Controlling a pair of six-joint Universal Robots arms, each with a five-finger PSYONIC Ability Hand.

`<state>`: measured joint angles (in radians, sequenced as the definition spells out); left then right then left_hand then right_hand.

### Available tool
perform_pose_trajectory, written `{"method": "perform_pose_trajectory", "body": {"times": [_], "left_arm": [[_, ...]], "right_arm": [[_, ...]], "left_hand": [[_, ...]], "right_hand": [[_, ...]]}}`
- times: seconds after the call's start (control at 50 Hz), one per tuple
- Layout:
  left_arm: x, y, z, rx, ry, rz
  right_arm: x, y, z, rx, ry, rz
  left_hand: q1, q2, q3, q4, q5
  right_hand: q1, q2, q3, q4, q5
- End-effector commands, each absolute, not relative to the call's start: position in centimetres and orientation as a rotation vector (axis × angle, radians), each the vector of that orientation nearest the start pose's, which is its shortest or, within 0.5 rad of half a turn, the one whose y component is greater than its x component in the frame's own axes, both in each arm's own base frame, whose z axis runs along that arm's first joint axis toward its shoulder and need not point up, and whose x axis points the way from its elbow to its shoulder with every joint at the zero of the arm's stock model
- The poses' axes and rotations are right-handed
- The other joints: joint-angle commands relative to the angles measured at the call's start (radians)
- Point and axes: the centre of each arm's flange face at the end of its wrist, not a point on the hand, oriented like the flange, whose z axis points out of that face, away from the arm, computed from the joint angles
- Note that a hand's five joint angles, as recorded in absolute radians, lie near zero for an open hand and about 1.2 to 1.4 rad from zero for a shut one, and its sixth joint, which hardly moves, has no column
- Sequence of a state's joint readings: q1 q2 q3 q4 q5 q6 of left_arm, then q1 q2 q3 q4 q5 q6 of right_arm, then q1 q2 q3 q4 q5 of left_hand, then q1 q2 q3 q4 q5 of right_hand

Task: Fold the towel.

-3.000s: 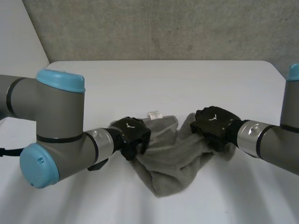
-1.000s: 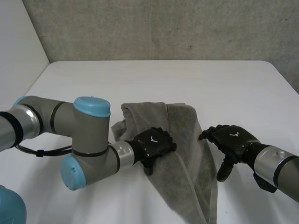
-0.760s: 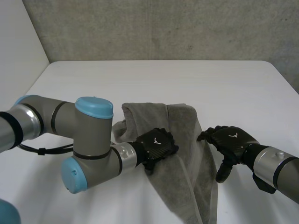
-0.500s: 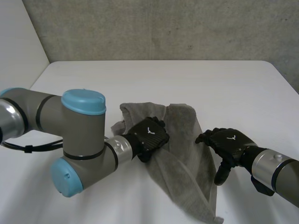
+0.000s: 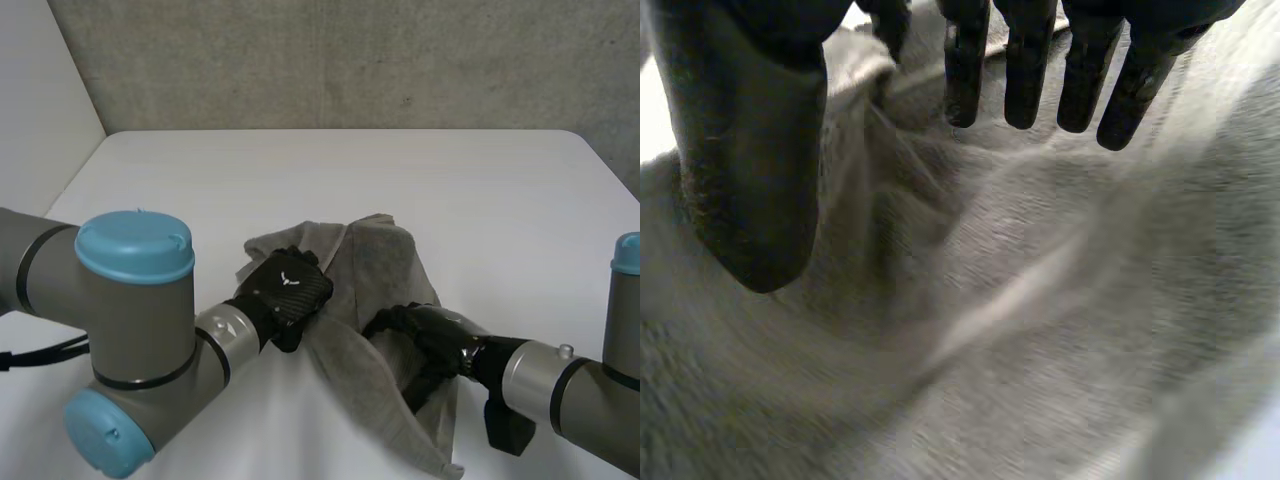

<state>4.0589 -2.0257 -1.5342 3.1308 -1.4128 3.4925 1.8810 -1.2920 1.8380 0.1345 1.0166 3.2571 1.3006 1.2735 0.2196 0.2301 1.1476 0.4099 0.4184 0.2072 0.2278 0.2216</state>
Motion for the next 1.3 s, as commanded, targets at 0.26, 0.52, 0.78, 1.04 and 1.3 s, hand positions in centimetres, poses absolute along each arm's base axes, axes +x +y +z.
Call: {"method": "perform_pose_trajectory", "body": {"times": [0.26, 0.52, 0.78, 1.04, 1.3], "left_arm": [[-33.0, -17.7, 15.6, 1.334, 2.429, -1.845], [-32.8, -17.5, 15.6, 1.223, 2.404, -1.839], [-33.2, -17.8, 16.2, 1.153, 2.396, -1.875], [-33.6, -17.8, 16.7, 1.129, 2.377, -1.902], [-33.6, -17.7, 16.5, 1.134, 2.384, -1.893]], "right_arm": [[24.8, -18.7, 18.4, -0.438, 2.259, -0.801], [24.7, -19.2, 19.7, -0.430, 2.302, -0.867], [26.2, -17.0, 19.7, -0.480, 2.328, -0.860], [27.5, -15.5, 18.1, -0.456, 2.369, -0.799], [29.4, -15.1, 17.4, -0.464, 2.314, -0.792]], "left_hand": [[0.096, 0.123, -0.045, -0.056, 0.074], [0.096, 0.123, -0.045, -0.056, 0.074], [0.096, 0.123, -0.045, -0.056, 0.074], [0.096, 0.123, -0.045, -0.056, 0.074], [0.096, 0.123, -0.045, -0.056, 0.074]], "right_hand": [[-0.235, -0.244, -0.033, -0.053, -0.222], [-0.235, -0.244, -0.033, -0.053, -0.222], [-0.235, -0.244, -0.033, -0.053, -0.222], [-0.235, -0.244, -0.033, -0.053, -0.222], [-0.070, -0.079, -0.033, -0.053, -0.056]]}}
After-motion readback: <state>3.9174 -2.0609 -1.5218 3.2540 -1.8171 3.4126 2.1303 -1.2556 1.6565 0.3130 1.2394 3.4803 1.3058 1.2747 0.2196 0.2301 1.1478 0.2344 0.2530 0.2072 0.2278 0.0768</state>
